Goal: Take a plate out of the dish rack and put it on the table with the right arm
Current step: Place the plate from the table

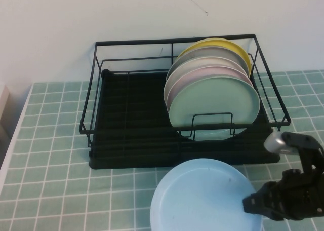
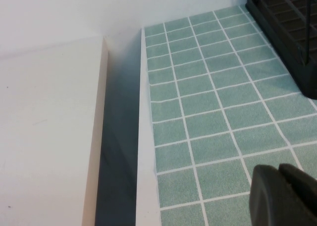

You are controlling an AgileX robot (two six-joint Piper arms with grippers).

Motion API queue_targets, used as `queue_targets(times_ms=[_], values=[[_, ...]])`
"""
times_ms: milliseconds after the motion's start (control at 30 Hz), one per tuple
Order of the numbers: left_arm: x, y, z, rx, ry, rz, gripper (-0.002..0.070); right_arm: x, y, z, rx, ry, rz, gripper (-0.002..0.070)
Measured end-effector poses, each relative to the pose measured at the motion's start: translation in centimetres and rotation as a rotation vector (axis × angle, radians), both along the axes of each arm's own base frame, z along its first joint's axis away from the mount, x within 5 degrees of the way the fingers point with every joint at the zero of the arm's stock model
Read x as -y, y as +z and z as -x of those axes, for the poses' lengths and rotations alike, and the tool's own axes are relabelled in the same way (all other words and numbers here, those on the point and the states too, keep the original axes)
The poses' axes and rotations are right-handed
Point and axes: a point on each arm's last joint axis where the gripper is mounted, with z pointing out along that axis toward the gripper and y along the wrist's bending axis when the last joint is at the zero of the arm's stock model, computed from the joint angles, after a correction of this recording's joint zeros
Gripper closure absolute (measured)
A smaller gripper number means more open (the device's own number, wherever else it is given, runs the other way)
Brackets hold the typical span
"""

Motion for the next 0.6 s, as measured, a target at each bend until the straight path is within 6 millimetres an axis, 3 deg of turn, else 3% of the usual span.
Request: queue_targets(times_ms=[167,333,400,500,600], values=[[0.0,0.0,0.0,0.000,0.000,0.001,0.0678,-0.1,-2.5,-1.0,-0.020,0.003,0.057,0.0557],[0.0,0.0,0.0,0.000,0.000,0.001,0.0678,-0.1,-3.7,-1.5,-0.032,-0.008,0.088,0.0287],[0.0,0.0,0.0,0.000,0.000,0.001,0.0678,0.1,-3.6,-1.6,-0.021,0.000,0.097,0.0221],[0.0,0.0,0.0,0.000,0.000,0.001,0.0678,0.5,-2.9,-2.1,0.005,0.034,0.104,0.0197],[0.0,0.0,0.0,0.000,0.000,0.001,0.0678,1.1,-1.0,-2.6,0.051,0.067,0.093,0.0234]])
